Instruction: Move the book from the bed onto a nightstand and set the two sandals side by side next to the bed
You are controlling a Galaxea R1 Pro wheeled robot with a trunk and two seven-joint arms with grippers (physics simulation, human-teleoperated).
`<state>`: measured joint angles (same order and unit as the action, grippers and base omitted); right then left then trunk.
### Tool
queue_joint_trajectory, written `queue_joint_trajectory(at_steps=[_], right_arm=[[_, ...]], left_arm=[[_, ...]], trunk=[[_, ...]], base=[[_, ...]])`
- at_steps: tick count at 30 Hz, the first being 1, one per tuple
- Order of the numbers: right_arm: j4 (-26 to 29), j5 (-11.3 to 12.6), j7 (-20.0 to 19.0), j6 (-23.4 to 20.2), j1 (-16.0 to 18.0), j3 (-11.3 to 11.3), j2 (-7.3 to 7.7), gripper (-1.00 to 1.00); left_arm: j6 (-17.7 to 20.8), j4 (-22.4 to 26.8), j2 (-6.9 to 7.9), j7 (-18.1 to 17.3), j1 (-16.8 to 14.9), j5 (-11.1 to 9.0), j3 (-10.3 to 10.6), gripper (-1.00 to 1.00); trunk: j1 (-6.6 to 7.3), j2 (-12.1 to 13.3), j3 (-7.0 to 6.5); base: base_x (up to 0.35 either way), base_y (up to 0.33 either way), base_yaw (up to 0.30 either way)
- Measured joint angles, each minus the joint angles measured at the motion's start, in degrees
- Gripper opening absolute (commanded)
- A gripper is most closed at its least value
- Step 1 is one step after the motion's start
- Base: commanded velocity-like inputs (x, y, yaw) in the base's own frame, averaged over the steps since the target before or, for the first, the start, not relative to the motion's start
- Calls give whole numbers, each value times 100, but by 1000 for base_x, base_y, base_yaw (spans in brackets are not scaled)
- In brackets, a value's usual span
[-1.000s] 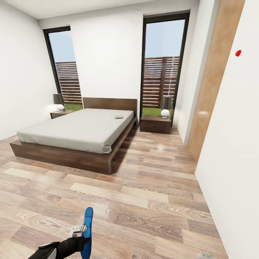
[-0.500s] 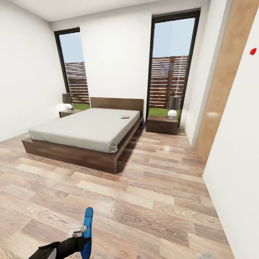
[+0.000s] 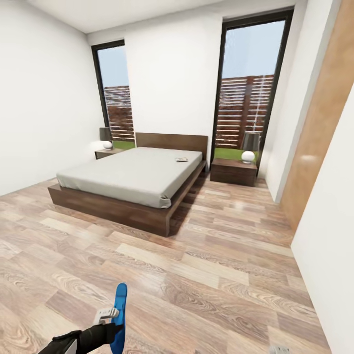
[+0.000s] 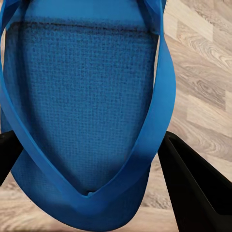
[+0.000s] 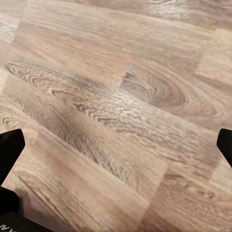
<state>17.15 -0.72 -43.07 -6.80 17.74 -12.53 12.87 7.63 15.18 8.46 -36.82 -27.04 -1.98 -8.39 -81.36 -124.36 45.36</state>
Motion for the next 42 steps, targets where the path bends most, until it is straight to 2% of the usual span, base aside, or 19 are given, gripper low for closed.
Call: queue_joint_trajectory(at_steps=[42], right_arm=[[0, 8, 0, 0, 2, 0, 0, 100]], left_arm=[[0, 0, 0, 0, 0, 0, 0, -100]], trunk=[[0, 0, 0]], base=[[0, 0, 161]])
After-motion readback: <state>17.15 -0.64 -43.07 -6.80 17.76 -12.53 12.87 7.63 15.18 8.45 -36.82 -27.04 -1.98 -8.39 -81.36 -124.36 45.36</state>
